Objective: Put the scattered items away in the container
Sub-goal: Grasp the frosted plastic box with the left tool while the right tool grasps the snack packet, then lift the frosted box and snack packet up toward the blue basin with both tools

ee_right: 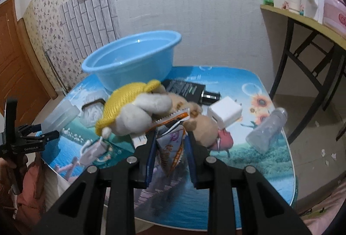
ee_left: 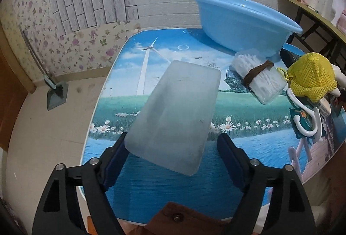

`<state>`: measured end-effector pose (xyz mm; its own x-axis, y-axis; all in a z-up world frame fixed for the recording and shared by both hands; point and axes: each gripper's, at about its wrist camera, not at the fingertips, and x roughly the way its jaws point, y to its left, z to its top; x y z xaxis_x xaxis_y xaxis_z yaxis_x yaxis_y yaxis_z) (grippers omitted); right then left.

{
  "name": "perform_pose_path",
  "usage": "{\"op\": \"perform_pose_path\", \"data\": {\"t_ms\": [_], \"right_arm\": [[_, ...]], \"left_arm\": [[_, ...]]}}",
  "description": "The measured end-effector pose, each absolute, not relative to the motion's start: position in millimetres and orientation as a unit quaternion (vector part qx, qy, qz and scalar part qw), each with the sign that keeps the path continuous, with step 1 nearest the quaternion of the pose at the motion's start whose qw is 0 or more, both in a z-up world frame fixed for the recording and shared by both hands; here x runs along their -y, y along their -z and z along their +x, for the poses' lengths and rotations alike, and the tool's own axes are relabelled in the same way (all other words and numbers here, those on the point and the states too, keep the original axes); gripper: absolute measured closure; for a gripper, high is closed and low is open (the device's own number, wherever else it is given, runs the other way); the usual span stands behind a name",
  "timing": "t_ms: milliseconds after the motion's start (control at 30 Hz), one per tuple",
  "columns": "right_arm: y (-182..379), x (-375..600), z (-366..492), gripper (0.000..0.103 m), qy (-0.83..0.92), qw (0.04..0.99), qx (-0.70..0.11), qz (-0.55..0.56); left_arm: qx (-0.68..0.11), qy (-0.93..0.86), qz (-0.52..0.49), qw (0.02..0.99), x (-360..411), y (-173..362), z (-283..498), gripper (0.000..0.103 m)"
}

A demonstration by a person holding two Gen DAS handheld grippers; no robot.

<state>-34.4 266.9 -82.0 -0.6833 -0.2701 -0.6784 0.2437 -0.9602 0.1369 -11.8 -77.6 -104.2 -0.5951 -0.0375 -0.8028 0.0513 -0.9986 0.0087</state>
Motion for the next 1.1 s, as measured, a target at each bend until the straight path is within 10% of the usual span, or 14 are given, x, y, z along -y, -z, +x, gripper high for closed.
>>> {"op": "perform_pose_path", "data": {"t_ms": [200, 1100], "right_arm": [[86.7, -262.0, -32.5, 0.077, 0.916, 0.148, 0.001, 0.373], [95.3, -241.8, -41.8, 0.075, 0.904, 0.155, -0.027, 0.397]], "left_arm": [[-0.020, 0.889, 0.457, 0.022, 76.7, 109.6, -14.6, 0.000], [-0.014, 0.899, 0.438, 0.019, 62.8, 110.6, -11.1, 0.000]]}}
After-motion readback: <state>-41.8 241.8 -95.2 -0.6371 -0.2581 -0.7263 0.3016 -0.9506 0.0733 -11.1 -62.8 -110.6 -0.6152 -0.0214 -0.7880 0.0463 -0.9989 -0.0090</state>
